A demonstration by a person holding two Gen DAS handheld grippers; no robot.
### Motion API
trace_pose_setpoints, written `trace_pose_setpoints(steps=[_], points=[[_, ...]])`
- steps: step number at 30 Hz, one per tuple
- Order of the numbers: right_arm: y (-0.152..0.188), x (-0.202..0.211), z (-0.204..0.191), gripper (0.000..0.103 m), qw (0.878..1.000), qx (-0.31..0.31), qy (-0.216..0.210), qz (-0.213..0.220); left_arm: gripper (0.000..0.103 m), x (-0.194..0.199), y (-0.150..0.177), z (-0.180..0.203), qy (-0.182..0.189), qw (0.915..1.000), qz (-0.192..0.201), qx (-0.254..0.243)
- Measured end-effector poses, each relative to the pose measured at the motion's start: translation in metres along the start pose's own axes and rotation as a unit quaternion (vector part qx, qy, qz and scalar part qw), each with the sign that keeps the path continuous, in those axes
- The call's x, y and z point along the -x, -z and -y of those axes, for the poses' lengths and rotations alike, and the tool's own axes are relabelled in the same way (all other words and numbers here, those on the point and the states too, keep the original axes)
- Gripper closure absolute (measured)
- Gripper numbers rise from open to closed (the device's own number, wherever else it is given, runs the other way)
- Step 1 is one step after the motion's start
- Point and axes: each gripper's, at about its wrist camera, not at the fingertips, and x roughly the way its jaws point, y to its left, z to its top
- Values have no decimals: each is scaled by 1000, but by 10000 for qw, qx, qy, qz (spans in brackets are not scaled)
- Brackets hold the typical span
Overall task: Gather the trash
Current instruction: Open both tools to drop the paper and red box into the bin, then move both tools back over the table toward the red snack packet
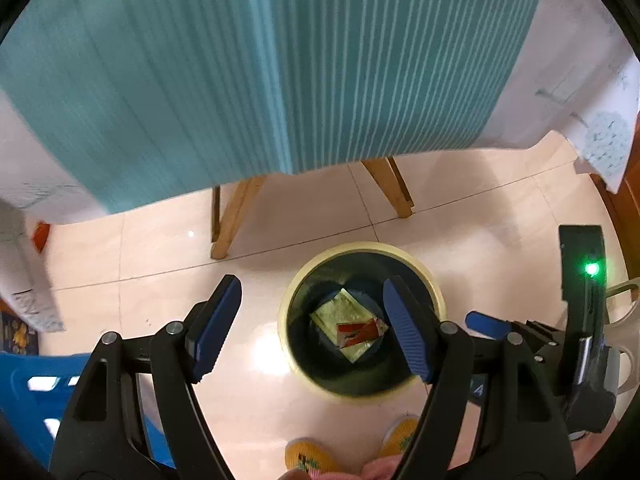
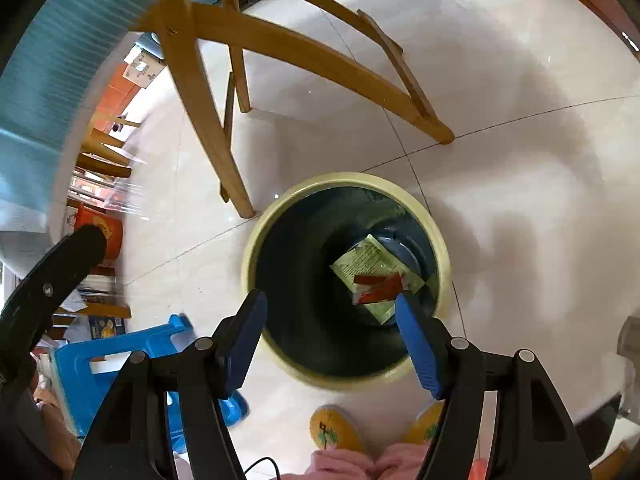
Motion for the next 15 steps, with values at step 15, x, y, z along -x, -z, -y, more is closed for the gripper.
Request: trace_pose_setpoints(steps=[15], points=[[-4, 227, -76, 35, 9997, 260, -38, 25, 32, 209, -62, -31, 8, 9990, -321, 321]])
